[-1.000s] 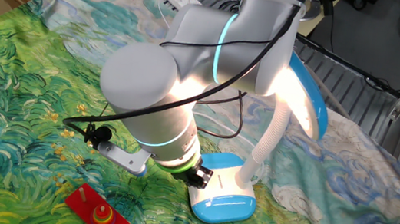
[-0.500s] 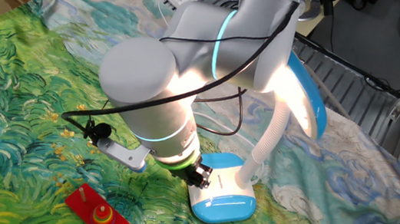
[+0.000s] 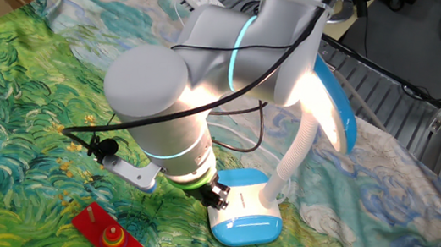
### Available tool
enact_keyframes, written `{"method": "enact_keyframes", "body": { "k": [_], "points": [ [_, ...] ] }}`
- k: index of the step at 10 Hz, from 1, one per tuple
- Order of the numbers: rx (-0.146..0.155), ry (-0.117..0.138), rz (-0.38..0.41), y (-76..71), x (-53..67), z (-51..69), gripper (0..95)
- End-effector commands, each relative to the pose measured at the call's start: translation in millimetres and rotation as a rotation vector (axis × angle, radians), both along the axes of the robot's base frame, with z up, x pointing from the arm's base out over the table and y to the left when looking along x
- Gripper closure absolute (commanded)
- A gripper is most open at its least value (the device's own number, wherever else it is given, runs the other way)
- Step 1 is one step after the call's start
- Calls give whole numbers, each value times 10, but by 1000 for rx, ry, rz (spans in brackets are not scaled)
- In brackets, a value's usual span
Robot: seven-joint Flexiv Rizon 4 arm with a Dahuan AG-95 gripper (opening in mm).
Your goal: Turn off the desk lamp by pressing the button
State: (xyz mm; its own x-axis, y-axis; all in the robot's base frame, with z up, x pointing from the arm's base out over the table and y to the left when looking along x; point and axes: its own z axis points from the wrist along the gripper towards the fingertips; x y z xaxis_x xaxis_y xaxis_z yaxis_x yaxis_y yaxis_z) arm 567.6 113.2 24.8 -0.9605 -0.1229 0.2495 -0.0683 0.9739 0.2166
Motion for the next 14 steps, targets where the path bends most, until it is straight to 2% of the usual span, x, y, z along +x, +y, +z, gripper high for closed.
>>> {"method": "enact_keyframes", "body": {
  "k": [1,5,6,12,13,14],
  "points": [
    [5,2,2,1,-2,2,570],
    [28,5,0,-5,-9,14,570],
    [30,5,0,-7,-13,19,760],
    [38,7,-15,-3,-9,16,760],
    [52,15,-36,-1,10,20,570],
    [67,27,-52,-2,22,24,570]
  ]
}}
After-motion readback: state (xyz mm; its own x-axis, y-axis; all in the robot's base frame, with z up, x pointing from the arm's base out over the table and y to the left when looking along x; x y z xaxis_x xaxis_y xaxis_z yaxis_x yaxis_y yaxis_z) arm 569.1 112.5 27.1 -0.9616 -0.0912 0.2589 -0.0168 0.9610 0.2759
